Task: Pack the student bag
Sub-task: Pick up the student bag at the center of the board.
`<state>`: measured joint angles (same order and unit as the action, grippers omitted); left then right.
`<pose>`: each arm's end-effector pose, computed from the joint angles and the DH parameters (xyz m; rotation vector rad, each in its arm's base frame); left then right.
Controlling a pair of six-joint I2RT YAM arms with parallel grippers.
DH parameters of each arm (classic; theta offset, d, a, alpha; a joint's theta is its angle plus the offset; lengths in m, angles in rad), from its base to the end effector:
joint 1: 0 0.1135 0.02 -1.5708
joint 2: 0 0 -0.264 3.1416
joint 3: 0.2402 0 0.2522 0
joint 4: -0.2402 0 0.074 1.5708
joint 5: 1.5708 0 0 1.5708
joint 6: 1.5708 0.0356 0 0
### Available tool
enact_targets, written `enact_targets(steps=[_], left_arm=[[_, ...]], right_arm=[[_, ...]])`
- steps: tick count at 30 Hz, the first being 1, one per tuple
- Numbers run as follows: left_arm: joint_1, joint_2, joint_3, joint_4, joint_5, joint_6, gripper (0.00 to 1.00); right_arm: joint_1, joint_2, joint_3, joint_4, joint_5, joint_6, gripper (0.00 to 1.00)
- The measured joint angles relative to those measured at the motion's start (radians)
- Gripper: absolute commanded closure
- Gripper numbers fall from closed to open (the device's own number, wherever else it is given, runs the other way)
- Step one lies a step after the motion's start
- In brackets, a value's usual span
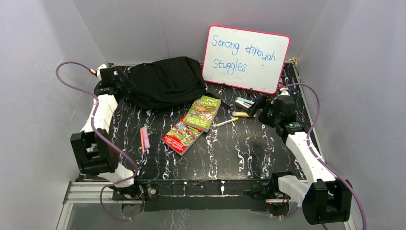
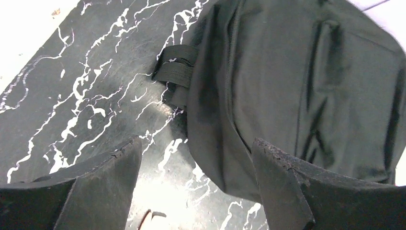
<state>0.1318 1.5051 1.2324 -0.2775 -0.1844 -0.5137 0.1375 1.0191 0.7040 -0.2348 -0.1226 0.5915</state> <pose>0.3438 0.0522 0.3117 -0.7721 1.9645 -0.0326 0.2236 0.0353 0.2623 0.4150 2.1276 0.5567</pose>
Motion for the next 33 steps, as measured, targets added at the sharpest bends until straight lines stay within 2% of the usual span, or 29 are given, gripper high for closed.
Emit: enact_targets(steps=[9, 19, 27, 33], left_arm=[[0.098, 0.192, 0.001, 0.178, 0.176, -0.051, 0.17], [0.116, 0.307, 0.095, 0.276, 0.298, -0.067, 0.17], [0.116, 0.426, 0.203, 0.260, 0.359, -0.089, 0.25], [0.116, 0.521, 0.211, 0.267, 0.436, -0.123, 0.33]], right_arm=[[0.000, 0.001, 0.000, 0.006, -0.038, -0.014, 0.01], [0.000, -0.022, -0.032, 0.000, -0.042, -0.019, 0.01], [0.000, -0.024, -0.040, -0.003, -0.045, -0.019, 0.01], [0.000, -0.024, -0.040, -0.004, -0.045, -0.019, 0.01]])
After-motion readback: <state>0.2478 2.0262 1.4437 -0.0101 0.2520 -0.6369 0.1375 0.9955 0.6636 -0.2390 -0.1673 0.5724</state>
